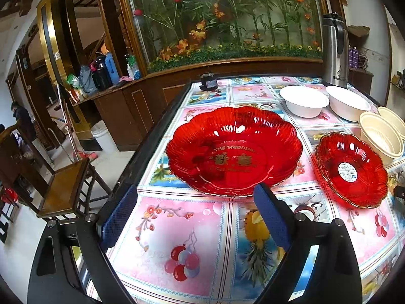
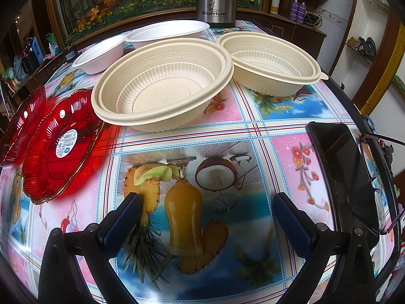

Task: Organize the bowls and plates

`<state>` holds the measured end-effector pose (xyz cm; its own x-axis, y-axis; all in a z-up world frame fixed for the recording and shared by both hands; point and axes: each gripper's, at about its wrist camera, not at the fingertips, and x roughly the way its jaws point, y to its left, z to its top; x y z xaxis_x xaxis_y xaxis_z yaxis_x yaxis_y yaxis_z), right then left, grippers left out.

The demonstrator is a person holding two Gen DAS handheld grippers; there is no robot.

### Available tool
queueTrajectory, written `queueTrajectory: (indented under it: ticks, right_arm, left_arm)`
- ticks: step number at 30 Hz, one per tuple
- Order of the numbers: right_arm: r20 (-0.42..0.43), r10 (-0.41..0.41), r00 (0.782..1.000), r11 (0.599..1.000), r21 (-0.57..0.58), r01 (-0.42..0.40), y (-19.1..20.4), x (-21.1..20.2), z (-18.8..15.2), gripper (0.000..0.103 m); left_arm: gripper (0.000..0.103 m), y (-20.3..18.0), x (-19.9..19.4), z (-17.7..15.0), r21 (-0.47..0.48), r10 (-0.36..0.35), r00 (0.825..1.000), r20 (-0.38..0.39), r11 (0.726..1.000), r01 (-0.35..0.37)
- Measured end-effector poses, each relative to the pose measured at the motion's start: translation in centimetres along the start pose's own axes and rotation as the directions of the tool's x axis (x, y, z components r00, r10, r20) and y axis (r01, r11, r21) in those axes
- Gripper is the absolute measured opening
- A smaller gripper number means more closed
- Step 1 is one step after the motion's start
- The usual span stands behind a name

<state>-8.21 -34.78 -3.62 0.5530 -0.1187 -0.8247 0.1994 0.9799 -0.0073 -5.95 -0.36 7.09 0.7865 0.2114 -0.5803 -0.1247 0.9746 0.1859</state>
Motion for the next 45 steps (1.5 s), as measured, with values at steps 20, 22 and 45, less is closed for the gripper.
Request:
queueTrajectory:
  ticks: [20, 22, 45]
  right_arm:
    - [0.119, 0.551, 0.826, 0.79, -0.395, -0.469, 13.0, -11.9, 4.4, 0.074]
    - [0.111, 0.559, 0.822, 0.783, -0.397, -0.479, 14.7, -11.7, 5.3, 0.072]
    - [-0.129, 0.555, 0.822, 0.803, -0.174, -0.57, 22.3, 0.6, 12.2, 0.035]
  left_arm:
    - [0.094, 2.1, 0.9, 0.4, -0.037, -0.055, 0.998, -0.038, 0.998, 0.054]
    - [0.094, 2.7, 1.1, 0.5, -0.053, -0.073, 0.996, -0.053, 0.996, 0.07]
    - [0.058, 7.6, 8.7, 3.6, -0.352, -0.36, 0.911, -0.2, 0.894, 0.276]
